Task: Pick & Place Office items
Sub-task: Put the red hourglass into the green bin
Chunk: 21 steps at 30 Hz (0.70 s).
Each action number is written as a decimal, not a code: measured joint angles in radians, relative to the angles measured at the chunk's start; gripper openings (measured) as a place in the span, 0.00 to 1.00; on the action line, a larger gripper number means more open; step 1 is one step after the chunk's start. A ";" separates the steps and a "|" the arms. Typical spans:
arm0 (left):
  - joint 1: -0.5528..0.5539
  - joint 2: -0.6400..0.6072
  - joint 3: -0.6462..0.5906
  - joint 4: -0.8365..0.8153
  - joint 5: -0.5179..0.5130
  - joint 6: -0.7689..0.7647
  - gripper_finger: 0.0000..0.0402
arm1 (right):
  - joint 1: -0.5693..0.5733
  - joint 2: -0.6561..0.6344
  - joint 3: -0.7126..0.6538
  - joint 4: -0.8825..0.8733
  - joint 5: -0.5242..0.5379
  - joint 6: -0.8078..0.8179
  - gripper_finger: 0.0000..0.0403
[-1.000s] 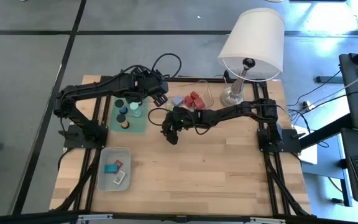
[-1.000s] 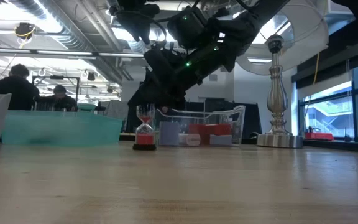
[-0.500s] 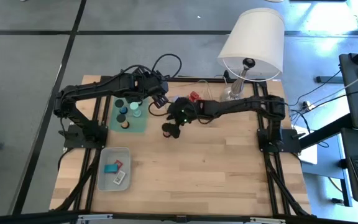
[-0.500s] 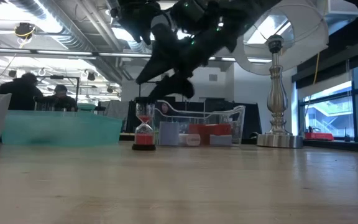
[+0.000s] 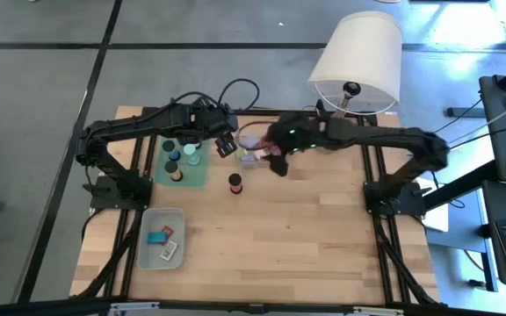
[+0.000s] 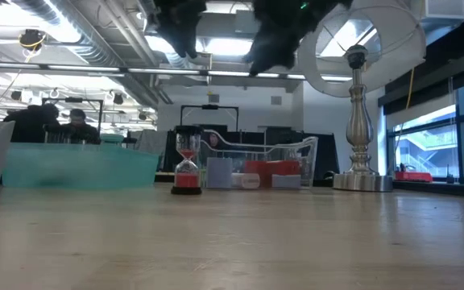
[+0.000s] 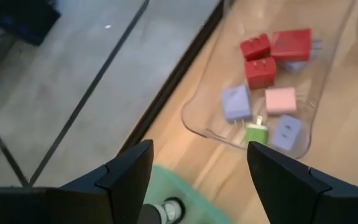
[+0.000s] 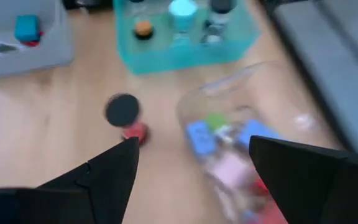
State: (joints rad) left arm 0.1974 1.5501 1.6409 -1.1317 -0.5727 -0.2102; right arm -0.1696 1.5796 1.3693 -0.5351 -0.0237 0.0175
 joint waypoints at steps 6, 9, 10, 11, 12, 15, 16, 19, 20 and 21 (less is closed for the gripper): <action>0.000 0.000 0.000 0.013 0.038 0.037 0.64 | -0.029 -0.151 0.000 -0.122 0.103 -0.072 0.76; -0.002 0.000 0.000 0.013 0.109 0.016 0.64 | -0.039 -0.227 -0.007 -0.178 0.117 -0.105 0.76; -0.002 0.000 0.000 0.012 0.128 0.014 0.64 | -0.041 -0.254 -0.015 -0.182 0.115 -0.119 0.76; -0.002 0.000 0.000 0.013 0.143 0.015 0.64 | -0.040 -0.286 -0.028 -0.180 0.106 -0.136 0.76; -0.002 0.000 0.000 0.012 0.155 0.015 0.64 | -0.040 -0.322 -0.044 -0.178 0.091 -0.157 0.76; -0.005 0.000 0.000 0.011 0.167 0.012 0.64 | -0.039 -0.447 -0.109 -0.141 0.021 -0.185 0.76; -0.005 0.000 0.000 0.011 0.167 0.011 0.64 | -0.039 -0.490 -0.137 -0.131 0.006 -0.183 0.76; -0.006 0.000 0.000 0.011 0.165 0.011 0.64 | -0.039 -0.628 -0.237 -0.080 0.002 -0.132 0.76; -0.006 0.000 0.000 0.012 0.164 0.011 0.64 | -0.039 -0.673 -0.274 -0.065 0.009 -0.113 0.76; -0.006 0.000 0.000 0.012 0.161 0.011 0.64 | -0.039 -0.718 -0.312 -0.043 0.018 -0.096 0.76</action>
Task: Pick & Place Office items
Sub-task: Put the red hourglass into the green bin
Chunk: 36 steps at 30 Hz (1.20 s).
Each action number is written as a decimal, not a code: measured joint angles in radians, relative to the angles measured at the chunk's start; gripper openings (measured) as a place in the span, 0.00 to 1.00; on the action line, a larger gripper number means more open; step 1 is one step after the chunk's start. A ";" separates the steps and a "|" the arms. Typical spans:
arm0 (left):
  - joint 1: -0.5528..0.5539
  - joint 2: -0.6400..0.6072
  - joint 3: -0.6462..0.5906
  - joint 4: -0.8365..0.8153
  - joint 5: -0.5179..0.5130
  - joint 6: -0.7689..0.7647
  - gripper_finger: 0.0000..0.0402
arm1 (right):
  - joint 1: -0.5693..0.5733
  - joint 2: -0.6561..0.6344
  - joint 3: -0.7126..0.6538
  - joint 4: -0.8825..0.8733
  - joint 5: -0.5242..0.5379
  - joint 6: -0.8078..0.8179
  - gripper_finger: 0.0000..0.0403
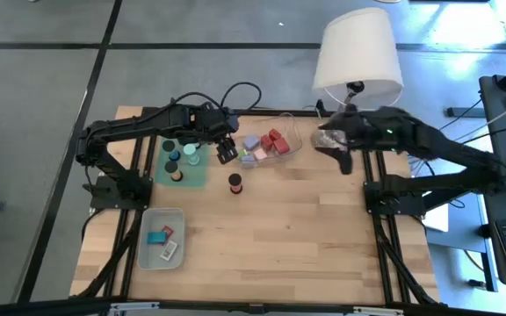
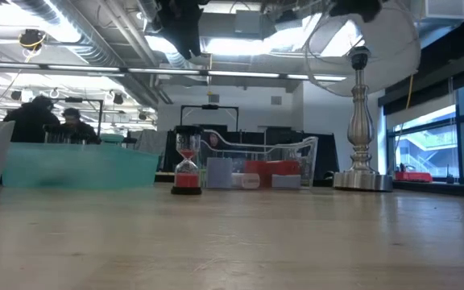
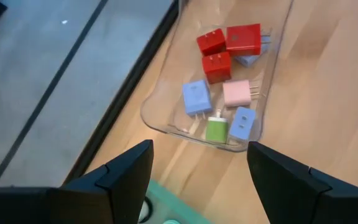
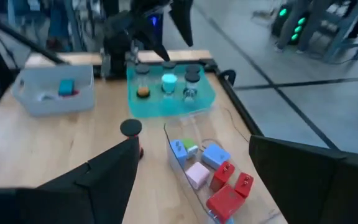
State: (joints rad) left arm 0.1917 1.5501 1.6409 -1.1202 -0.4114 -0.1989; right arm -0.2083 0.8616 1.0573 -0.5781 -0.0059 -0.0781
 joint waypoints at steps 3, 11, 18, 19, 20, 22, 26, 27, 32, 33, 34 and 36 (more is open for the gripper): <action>0.001 0.000 0.000 0.001 -0.035 0.000 0.64 | 0.010 -0.127 -0.119 0.065 0.013 0.061 0.76; 0.002 0.000 0.000 0.001 -0.099 0.001 0.64 | 0.059 -0.346 -0.360 0.231 -0.086 0.221 0.76; 0.002 0.000 0.000 0.002 -0.102 -0.001 0.64 | 0.111 -0.396 -0.483 0.227 -0.205 0.264 0.76; 0.002 0.000 0.000 0.002 -0.102 -0.008 0.64 | 0.116 -0.404 -0.502 0.227 -0.203 0.278 0.76; 0.002 0.000 0.000 0.002 -0.102 -0.017 0.64 | 0.121 -0.414 -0.522 0.226 -0.196 0.288 0.76; 0.002 0.000 0.000 0.001 -0.102 -0.026 0.64 | 0.129 -0.438 -0.559 0.228 -0.181 0.313 0.76; 0.002 0.000 0.000 0.002 -0.102 -0.026 0.64 | 0.141 -0.496 -0.637 0.250 -0.152 0.360 0.76; 0.002 0.000 0.000 0.002 -0.102 -0.026 0.64 | 0.144 -0.513 -0.656 0.253 -0.144 0.374 0.76; 0.002 0.000 0.000 0.002 -0.101 -0.027 0.64 | 0.159 -0.596 -0.749 0.257 -0.066 0.427 0.76; 0.002 0.000 0.000 0.002 -0.101 -0.026 0.64 | 0.161 -0.611 -0.766 0.256 -0.046 0.439 0.76; 0.002 0.000 0.000 0.002 -0.101 -0.027 0.64 | 0.164 -0.624 -0.782 0.256 -0.023 0.452 0.76; 0.002 0.000 0.000 0.002 -0.101 -0.027 0.64 | 0.168 -0.649 -0.810 0.257 0.020 0.490 0.76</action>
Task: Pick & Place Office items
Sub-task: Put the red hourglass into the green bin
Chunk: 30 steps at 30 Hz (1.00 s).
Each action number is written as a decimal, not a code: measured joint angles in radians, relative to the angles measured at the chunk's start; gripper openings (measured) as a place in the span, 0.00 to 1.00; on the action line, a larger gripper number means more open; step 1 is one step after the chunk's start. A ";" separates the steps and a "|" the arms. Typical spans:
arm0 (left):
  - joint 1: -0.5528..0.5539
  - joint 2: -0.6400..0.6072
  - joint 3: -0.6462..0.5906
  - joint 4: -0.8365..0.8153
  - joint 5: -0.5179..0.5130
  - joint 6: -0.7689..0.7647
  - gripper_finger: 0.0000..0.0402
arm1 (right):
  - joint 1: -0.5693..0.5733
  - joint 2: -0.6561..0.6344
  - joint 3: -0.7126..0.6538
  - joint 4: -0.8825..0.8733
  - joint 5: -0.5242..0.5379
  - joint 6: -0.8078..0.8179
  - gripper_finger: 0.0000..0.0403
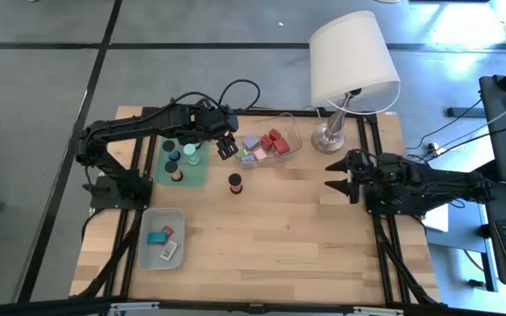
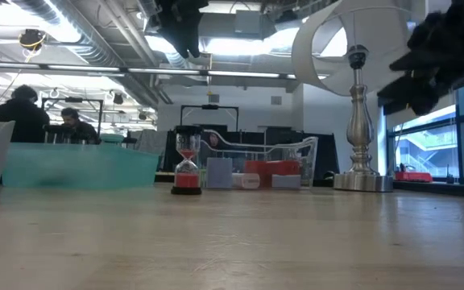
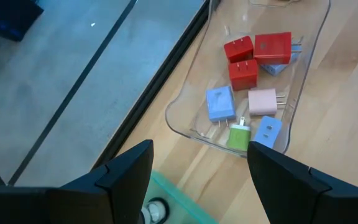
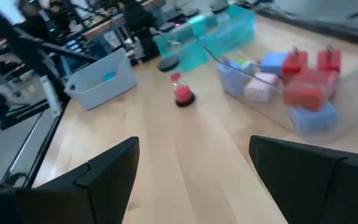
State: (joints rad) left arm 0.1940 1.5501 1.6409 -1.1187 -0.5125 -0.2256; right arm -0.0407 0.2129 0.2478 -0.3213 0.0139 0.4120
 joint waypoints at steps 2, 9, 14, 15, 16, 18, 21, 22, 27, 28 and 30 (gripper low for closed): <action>0.000 0.000 0.000 0.000 0.000 0.000 0.64 | 0.002 -0.013 -0.023 0.000 0.020 0.027 0.76; 0.000 0.000 0.000 0.000 0.000 0.000 0.64 | 0.002 -0.015 -0.061 -0.013 0.024 0.118 0.76; 0.000 0.000 0.000 0.000 0.000 -0.039 0.64 | 0.002 -0.015 -0.063 -0.119 0.133 0.253 0.76; 0.000 0.000 0.000 0.000 0.000 -0.052 0.64 | 0.002 -0.014 -0.063 -0.135 0.171 0.254 0.76; 0.000 0.000 0.000 0.000 0.000 -0.061 0.64 | 0.002 -0.014 -0.063 -0.144 0.202 0.249 0.76; 0.000 0.000 0.000 0.000 0.001 -0.075 0.64 | 0.002 -0.014 -0.063 -0.160 0.248 0.233 0.76; 0.000 0.000 0.000 0.000 0.020 -0.076 0.64 | 0.002 -0.014 -0.063 -0.159 0.263 0.227 0.76; 0.000 0.000 0.000 0.000 0.034 -0.075 0.64 | 0.002 -0.014 -0.063 -0.159 0.262 0.231 0.76; -0.005 0.004 0.000 0.002 0.169 0.016 0.64 | 0.002 -0.014 -0.063 -0.159 0.259 0.227 0.76; -0.008 0.005 0.000 0.007 0.202 0.038 0.64 | 0.002 -0.014 -0.063 -0.159 0.259 0.227 0.76; -0.020 0.010 0.000 0.033 0.267 0.083 0.64 | 0.002 -0.014 -0.063 -0.159 0.259 0.228 0.76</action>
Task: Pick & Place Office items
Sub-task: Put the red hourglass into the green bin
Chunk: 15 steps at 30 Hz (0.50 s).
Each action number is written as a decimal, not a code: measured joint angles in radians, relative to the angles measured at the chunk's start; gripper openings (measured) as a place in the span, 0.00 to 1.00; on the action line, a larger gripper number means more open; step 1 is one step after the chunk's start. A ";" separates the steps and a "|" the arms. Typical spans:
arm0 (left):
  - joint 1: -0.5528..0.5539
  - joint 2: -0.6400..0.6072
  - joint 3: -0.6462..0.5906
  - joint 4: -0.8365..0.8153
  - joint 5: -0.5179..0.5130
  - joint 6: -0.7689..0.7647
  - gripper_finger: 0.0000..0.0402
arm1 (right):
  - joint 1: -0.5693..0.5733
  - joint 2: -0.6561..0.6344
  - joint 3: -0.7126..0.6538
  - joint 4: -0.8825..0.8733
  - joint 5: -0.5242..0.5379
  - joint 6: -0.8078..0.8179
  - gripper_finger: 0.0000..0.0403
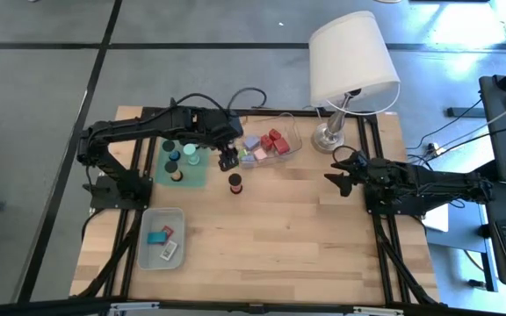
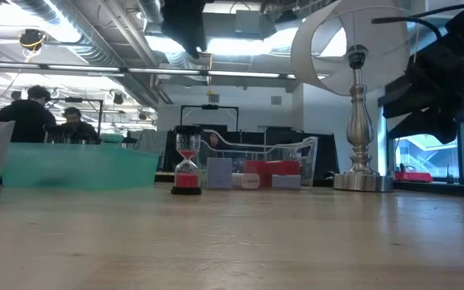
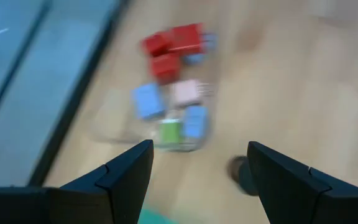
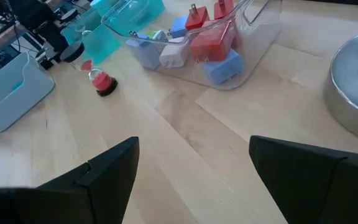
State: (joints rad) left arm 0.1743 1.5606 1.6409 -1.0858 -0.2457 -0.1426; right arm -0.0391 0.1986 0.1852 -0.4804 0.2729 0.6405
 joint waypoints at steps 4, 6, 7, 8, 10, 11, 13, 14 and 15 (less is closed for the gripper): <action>-0.034 0.001 -0.001 0.069 0.096 0.065 0.64 | 0.000 0.000 0.000 0.000 0.000 0.002 0.76; -0.058 0.001 -0.001 0.101 0.114 0.081 0.64 | 0.000 0.000 0.000 0.000 0.000 0.003 0.76; -0.069 0.001 -0.001 0.114 0.113 0.086 0.64 | 0.000 0.000 0.000 0.000 0.000 0.002 0.76; -0.081 0.001 -0.001 0.123 0.110 0.090 0.64 | 0.000 0.000 0.000 0.000 0.000 0.002 0.76; -0.100 0.001 -0.001 0.125 0.107 0.095 0.64 | 0.000 0.000 0.000 0.000 0.000 0.003 0.76; -0.109 0.001 -0.001 0.125 0.107 0.094 0.64 | 0.000 0.000 0.000 0.000 0.000 0.002 0.76; -0.126 0.003 -0.001 0.126 0.107 0.079 0.64 | 0.000 0.000 0.000 0.000 0.000 0.002 0.76; -0.136 0.008 -0.001 0.126 0.103 0.071 0.64 | 0.000 0.000 0.000 0.000 0.000 0.002 0.76; -0.144 0.012 -0.001 0.120 0.083 0.065 0.64 | 0.000 0.000 0.000 0.000 0.000 0.002 0.76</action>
State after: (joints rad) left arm 0.0301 1.5727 1.6402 -0.9658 -0.1625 -0.0779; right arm -0.0391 0.1986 0.1852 -0.4804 0.2726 0.6430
